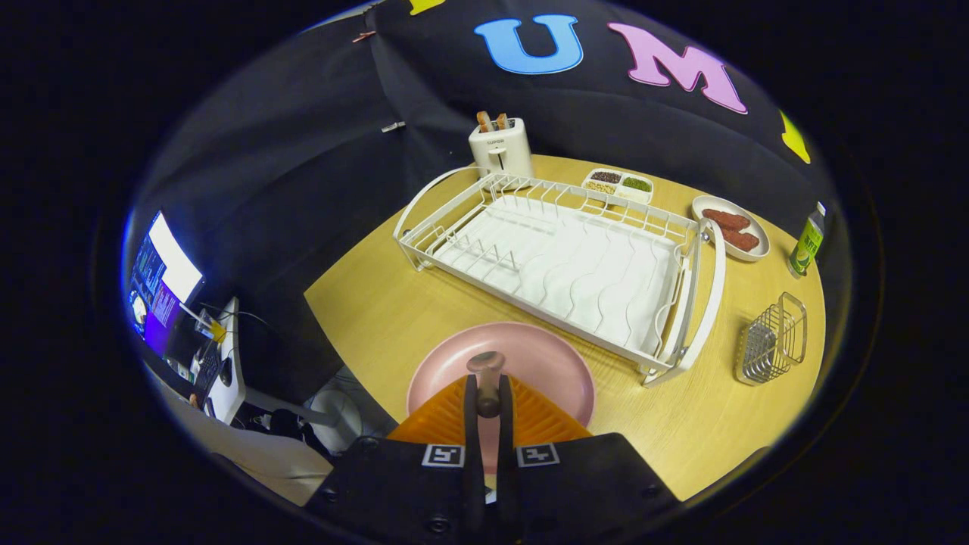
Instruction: Take the plate from the dish rack, then take the spoon from the basket and place it into the plate.
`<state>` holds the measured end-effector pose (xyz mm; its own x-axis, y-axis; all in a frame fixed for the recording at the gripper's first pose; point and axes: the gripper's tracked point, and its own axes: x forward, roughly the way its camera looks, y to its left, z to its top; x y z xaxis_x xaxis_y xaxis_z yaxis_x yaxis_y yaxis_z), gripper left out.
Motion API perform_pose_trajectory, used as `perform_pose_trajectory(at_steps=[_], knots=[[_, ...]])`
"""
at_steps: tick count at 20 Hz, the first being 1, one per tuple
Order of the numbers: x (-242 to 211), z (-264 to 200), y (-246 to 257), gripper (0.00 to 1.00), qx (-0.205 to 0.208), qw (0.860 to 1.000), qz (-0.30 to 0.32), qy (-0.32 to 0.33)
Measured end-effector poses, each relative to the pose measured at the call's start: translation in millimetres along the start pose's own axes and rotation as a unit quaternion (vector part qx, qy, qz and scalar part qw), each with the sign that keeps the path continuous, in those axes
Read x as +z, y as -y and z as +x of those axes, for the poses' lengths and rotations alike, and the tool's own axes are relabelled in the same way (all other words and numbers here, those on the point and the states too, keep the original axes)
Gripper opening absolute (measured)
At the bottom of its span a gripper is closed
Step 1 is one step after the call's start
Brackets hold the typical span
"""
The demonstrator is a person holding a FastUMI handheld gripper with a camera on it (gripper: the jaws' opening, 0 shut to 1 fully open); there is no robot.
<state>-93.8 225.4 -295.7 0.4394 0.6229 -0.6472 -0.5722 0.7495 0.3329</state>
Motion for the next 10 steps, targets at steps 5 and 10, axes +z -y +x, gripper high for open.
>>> perform_pose_trajectory(at_steps=[5, 10], knots=[[-37, 8, 20, 0.11, -0.016, 0.999, -0.006, -0.046], [-72, 18, 44, 0.18, -0.058, 0.995, -0.018, -0.080]])
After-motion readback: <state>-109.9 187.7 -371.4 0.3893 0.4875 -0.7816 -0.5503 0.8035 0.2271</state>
